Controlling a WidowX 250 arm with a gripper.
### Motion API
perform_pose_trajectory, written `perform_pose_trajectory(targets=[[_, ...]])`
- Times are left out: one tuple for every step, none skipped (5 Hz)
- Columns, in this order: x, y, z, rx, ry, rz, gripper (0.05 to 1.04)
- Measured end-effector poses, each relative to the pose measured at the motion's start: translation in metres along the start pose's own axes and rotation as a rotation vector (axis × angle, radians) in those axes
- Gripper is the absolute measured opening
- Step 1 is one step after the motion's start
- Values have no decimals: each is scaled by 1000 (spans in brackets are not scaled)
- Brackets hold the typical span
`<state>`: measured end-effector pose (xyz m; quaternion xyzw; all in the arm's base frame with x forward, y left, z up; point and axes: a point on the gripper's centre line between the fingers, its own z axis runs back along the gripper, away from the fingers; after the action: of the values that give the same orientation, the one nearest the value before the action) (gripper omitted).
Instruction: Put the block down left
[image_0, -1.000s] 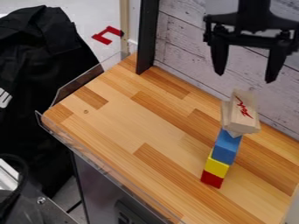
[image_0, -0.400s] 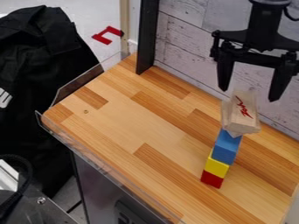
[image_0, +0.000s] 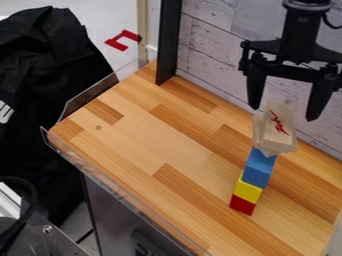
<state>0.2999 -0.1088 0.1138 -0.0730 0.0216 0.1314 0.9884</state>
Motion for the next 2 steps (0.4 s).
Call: perform_pose_trajectory(targets=[[-2,1,-7,0,22,8,1000],[-3,1,-9,-5,31,7,1000]])
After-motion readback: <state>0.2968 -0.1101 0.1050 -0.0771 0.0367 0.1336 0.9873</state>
